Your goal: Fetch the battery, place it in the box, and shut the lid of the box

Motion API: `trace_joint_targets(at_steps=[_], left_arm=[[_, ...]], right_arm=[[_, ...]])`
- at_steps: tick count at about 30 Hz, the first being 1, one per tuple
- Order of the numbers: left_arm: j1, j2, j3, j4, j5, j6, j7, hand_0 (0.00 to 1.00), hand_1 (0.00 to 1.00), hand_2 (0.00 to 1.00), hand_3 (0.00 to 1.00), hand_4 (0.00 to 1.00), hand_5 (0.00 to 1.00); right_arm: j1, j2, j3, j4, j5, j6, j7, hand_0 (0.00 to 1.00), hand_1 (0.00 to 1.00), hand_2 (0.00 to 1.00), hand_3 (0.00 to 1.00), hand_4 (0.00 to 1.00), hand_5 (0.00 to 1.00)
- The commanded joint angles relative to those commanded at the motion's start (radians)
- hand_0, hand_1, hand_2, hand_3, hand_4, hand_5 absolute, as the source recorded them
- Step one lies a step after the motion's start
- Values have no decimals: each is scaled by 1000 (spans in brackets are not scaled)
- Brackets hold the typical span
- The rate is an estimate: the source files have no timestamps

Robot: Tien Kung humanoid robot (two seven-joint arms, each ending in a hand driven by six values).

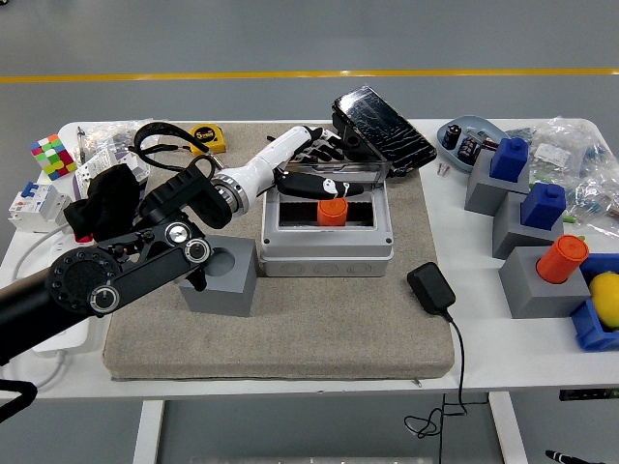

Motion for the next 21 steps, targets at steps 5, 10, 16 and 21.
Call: trace_joint_targets(at_steps=[5, 10, 16, 21], left_arm=[[11, 6, 8, -36, 8, -13, 19, 648, 703, 695, 709, 998, 349], [17, 1, 35, -33, -2, -20, 23, 647, 707, 696, 710, 998, 354], [16, 0, 42, -42, -6, -21, 21, 649, 711, 696, 713, 998, 357], [26, 3, 7, -68, 0, -23, 22, 647, 711, 696, 712, 998, 357]], right_arm=[[-2, 1, -2, -1, 1, 0, 0, 670, 671, 685, 532, 908, 478], [-3, 2, -2, -1, -1, 0, 0, 670, 671, 685, 532, 908, 478], [-2, 3, 1, -1, -2, 0, 0, 670, 671, 685, 532, 908, 478], [-3, 3, 3, -1, -3, 0, 0, 670, 671, 685, 532, 908, 478]])
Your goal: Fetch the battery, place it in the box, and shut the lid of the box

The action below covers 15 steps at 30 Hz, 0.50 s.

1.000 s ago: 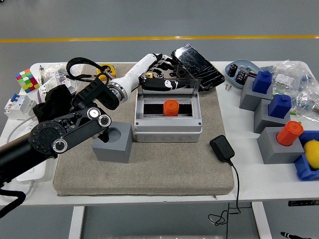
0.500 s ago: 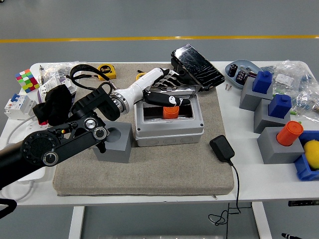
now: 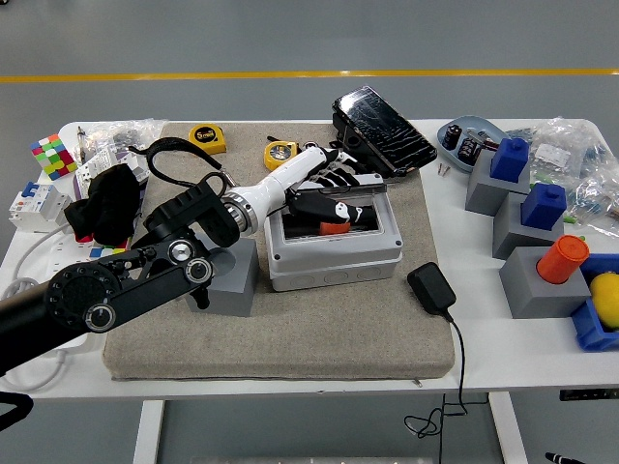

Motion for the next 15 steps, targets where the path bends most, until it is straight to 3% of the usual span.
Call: trace_joint_targets(at_steps=[8, 15], left_arm=[[12, 1, 37, 4, -53, -12, 3, 646, 709, 696, 716, 998, 360], [21, 8, 7, -26, -48, -4, -7, 638, 708, 695, 714, 998, 365]], right_arm=[[-1, 1, 0, 0, -1, 0, 0, 670, 671, 685, 531, 908, 478], [-2, 1, 4, 0, -4, -1, 1, 670, 671, 685, 531, 908, 478]])
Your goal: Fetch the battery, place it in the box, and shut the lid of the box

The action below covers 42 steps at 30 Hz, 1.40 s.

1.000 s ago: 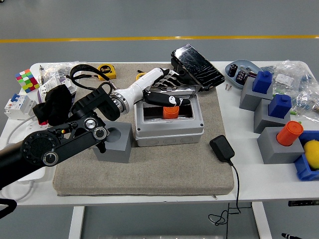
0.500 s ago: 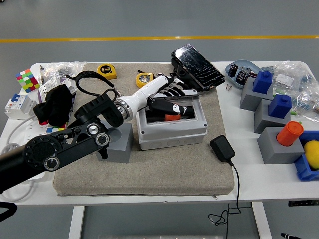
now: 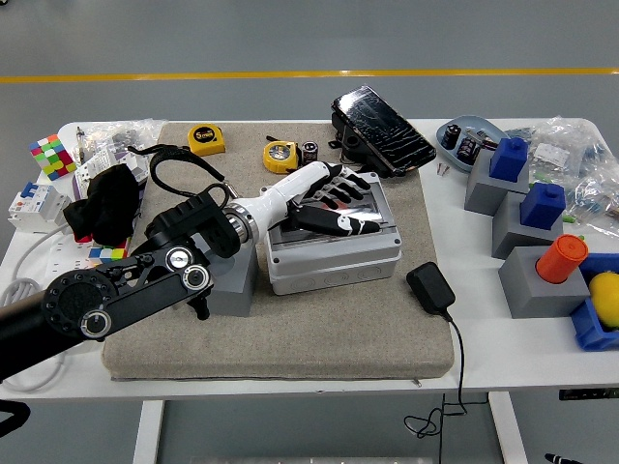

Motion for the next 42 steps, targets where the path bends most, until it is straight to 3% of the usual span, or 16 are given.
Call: trace_joint_targets(at_steps=[7, 11, 19, 23, 26, 29, 30, 37, 42], left_arm=[[41, 13, -114, -70, 37, 14, -20, 638, 708, 694, 713, 998, 375], [83, 25, -188, -100, 43, 32, -60, 638, 708, 694, 713, 998, 375], [246, 74, -397, -120, -85, 102, -252, 616, 703, 672, 660, 998, 367], [343, 82, -519, -125, -152, 115, -313, 616, 703, 672, 660, 998, 367], [426, 78, -625, -137, -178, 124, -335, 592, 695, 658, 642, 998, 371], [477, 72, -701, -132, -204, 132, -354, 592, 695, 658, 642, 998, 371], [490, 73, -720, -131, -212, 135, -359, 543, 669, 615, 610, 998, 361], [547, 116, -775, -131, -249, 112, -335, 531, 664, 614, 610, 998, 369], [573, 105, -832, -136, -225, 97, -316, 521, 654, 614, 610, 998, 374]], right_arm=[[-1, 2, 4, -1, -1, 1, -1, 670, 671, 685, 531, 908, 477], [-1, 2, 6, -4, 1, 1, 0, 670, 671, 685, 531, 908, 477], [2, 3, 0, -26, 22, 2, -1, 670, 671, 685, 531, 908, 477], [4, -1, 12, -30, 19, 0, 0, 670, 671, 685, 531, 908, 477], [5, -3, 22, -30, 15, 0, 0, 670, 671, 684, 531, 908, 479], [5, -2, 26, -31, 13, 0, 0, 670, 671, 684, 531, 908, 479], [5, -2, 27, -32, 13, 0, 0, 670, 671, 684, 531, 907, 478], [7, 0, 41, -28, 4, 0, 2, 669, 671, 685, 531, 907, 478], [8, 0, 42, -29, 3, 1, 1, 668, 671, 685, 531, 907, 477]])
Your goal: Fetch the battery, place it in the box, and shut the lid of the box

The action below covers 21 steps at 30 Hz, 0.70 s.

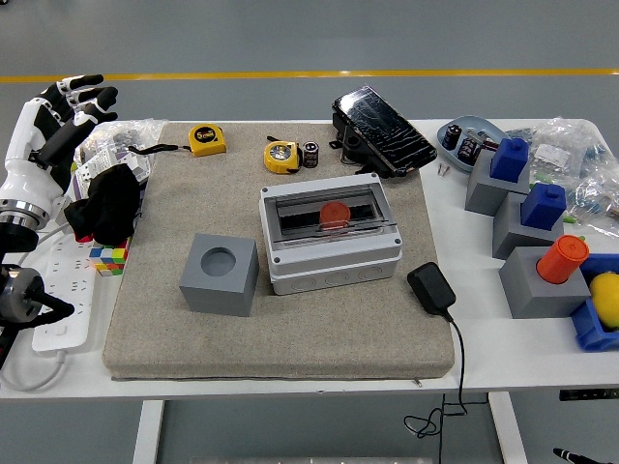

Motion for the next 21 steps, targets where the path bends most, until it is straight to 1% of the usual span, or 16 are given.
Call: trace_joint_targets(at_steps=[4, 11, 12, 17, 18, 21], left_arm=[[3, -12, -36, -4, 15, -4, 7, 521, 654, 614, 610, 998, 374], [-1, 4, -44, -12, 43, -21, 32, 515, 656, 615, 610, 998, 367], [-1, 4, -45, -12, 46, -22, 34, 524, 655, 612, 608, 998, 351], [-2, 3, -44, -13, 59, -30, 46, 524, 655, 612, 608, 998, 351], [-2, 3, -40, -13, 60, -31, 49, 521, 654, 611, 608, 998, 333], [0, 6, -29, -13, 64, -37, 56, 521, 654, 611, 608, 998, 333]], right_arm=[[-2, 0, -7, -3, 3, 2, -2, 668, 671, 685, 531, 907, 477], [8, -4, -7, 1, 0, 1, -2, 669, 672, 685, 531, 907, 478], [9, -4, -7, 1, 0, 1, -2, 667, 672, 685, 531, 906, 477], [14, -7, -10, 2, 0, 1, -3, 667, 672, 685, 531, 906, 477], [14, -8, -13, 1, 1, 1, -3, 666, 671, 685, 531, 906, 479], [13, -9, -22, -2, 6, 1, -4, 666, 671, 685, 531, 906, 479]])
